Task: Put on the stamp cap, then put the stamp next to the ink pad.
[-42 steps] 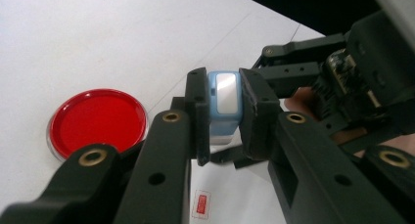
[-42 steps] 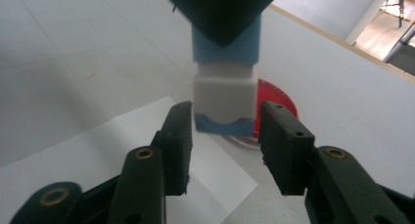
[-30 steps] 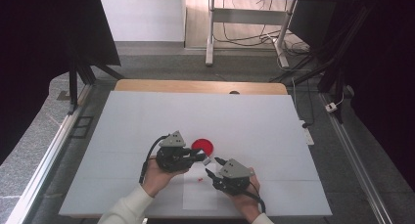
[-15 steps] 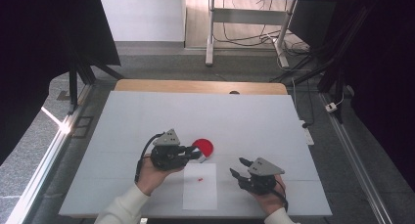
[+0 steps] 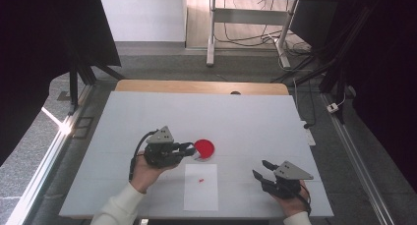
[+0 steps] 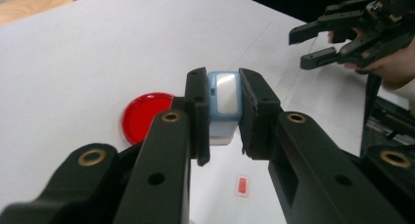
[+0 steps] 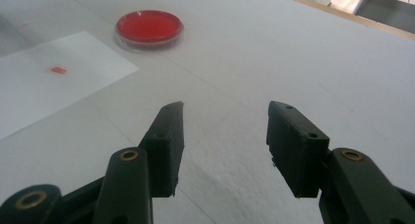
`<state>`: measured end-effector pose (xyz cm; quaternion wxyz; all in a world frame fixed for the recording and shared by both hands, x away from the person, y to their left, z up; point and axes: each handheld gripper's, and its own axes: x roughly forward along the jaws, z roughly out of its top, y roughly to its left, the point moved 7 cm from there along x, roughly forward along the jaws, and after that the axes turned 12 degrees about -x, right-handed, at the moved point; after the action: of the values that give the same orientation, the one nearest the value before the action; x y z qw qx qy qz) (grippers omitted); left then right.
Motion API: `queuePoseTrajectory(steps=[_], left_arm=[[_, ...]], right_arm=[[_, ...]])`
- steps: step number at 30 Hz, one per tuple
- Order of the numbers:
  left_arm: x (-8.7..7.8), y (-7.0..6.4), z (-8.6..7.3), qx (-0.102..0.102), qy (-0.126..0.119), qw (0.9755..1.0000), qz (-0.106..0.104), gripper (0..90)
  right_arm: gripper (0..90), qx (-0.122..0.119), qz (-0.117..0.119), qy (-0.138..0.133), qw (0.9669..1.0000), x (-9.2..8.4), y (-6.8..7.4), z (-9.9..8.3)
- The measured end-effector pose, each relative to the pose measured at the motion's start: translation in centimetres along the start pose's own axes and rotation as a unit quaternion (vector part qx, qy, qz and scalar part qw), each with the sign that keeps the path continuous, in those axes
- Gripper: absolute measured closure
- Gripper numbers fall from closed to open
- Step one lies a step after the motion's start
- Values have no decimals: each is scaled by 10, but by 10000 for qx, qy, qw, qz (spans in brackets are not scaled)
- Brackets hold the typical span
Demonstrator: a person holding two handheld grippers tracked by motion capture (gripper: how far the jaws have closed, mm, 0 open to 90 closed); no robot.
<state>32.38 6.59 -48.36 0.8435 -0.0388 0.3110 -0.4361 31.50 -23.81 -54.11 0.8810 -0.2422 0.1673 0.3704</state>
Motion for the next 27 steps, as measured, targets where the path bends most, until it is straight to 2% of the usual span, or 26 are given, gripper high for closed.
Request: queuePoseTrajectory(steps=[4, 10, 15, 18, 23, 27], left_arm=[[-7, 5, 3, 51, -49, 9999, 124, 752], [-14, 13, 5, -8, -132, 9996, 242, 751], [-13, 18, 4, -30, -102, 9994, 315, 751], [-13, 23, 3, 5, -71, 9989, 454, 751], [-14, 31, 3, -65, -109, 9982, 586, 751], [-8, 40, 1, -82, -11, 9968, 793, 750]], right_arm=[[478, 67, -21, 54, 10000, -6, -6, -8], [475, 129, -73, 61, 9999, -10, -13, -13], [473, 138, -78, 74, 9998, -11, -15, -14], [472, 115, -68, 89, 9999, -9, -15, -14], [469, 99, -85, 132, 9998, -8, -15, -15], [467, 114, -38, 150, 9998, -6, -14, -17]])
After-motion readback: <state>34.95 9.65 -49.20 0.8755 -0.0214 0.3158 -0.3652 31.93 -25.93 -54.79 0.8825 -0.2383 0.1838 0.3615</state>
